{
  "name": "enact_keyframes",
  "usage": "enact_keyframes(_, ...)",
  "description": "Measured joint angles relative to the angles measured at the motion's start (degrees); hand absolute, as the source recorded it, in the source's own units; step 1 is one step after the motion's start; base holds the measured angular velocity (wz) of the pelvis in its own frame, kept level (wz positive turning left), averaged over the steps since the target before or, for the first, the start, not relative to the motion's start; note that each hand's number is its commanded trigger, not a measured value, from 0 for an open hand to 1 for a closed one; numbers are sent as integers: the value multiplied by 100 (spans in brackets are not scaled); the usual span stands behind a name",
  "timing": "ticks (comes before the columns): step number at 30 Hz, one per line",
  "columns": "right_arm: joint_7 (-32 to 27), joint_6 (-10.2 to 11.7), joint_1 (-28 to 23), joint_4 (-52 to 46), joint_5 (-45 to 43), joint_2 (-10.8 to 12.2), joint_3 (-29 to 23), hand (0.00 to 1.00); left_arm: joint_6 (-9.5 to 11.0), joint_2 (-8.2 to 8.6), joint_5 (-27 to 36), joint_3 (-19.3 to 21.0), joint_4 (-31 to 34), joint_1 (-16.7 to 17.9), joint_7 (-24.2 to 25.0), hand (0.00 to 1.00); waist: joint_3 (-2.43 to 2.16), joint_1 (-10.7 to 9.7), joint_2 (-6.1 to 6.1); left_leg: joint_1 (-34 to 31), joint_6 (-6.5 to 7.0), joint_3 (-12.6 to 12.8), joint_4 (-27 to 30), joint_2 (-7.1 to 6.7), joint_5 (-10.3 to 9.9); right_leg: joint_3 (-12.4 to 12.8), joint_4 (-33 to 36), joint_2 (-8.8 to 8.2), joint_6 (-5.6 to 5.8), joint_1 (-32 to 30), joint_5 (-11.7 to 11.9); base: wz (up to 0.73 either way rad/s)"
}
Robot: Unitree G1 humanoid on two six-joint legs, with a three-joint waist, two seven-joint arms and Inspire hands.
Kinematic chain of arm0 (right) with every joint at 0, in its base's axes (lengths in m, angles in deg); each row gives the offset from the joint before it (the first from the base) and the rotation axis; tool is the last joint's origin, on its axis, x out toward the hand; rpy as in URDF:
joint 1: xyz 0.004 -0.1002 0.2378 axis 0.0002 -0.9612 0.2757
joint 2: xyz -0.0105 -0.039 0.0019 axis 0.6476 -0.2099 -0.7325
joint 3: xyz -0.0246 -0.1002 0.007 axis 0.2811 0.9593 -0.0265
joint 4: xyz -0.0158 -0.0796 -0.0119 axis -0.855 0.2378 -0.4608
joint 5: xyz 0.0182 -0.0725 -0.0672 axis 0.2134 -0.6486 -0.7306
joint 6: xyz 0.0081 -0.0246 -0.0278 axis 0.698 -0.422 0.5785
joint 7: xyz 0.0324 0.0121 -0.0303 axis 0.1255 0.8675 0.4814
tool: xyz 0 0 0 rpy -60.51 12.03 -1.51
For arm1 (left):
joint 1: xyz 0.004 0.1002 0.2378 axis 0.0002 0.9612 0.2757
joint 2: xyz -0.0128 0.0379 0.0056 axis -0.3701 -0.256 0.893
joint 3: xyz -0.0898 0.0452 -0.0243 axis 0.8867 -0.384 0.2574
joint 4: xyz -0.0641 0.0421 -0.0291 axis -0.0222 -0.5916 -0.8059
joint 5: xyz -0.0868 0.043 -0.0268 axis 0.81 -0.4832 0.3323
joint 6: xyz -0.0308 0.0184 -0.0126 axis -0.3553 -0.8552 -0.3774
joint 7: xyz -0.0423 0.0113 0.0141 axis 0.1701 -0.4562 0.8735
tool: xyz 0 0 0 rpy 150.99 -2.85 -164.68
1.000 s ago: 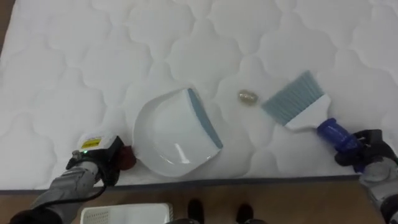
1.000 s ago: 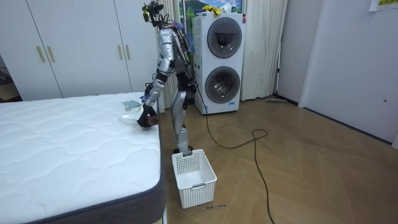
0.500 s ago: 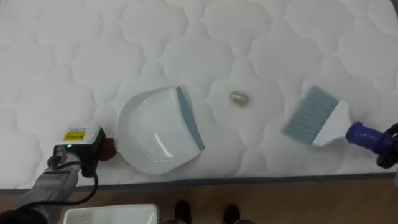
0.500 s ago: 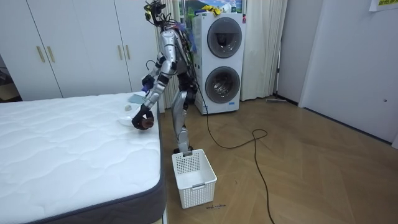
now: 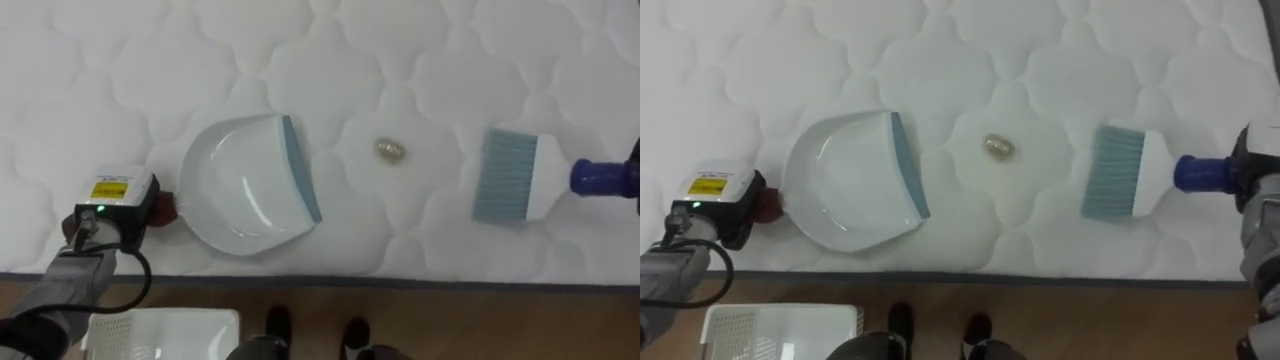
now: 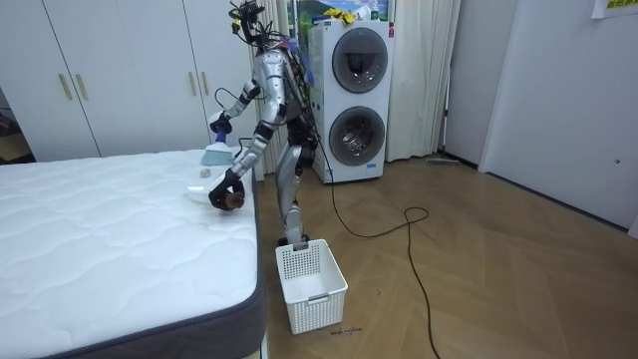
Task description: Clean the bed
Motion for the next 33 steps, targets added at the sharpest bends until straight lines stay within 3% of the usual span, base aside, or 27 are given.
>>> enact_keyframes(10,129,-117,470,-23,-519,-1,177,100,-76,-113,0,17,-1,-130,0,100,-10,60,-28,6,-2,7,-10,8,2,-6,-39,8,-21,13,16,0)
enact_keyframes(23,242,-206,515,-301,-580,49,425,100,-140,-118,1,10,45,-146,77,100,5,54,-81,27,-1,-6,-5,31,-2,-114,-114,17,-22,115,46,1)
enact_keyframes(31,327,-253,519,-621,-632,50,625,100,-153,-117,0,8,64,-161,93,100,43,60,-56,10,5,-41,-29,40,-12,-217,-181,27,-24,154,66,1)
enact_keyframes(33,422,-349,519,-705,-614,51,628,100,-157,-116,6,8,89,-168,168,100,60,93,-32,12,2,-51,-45,48,-14,-227,-261,51,-19,179,92,-2)
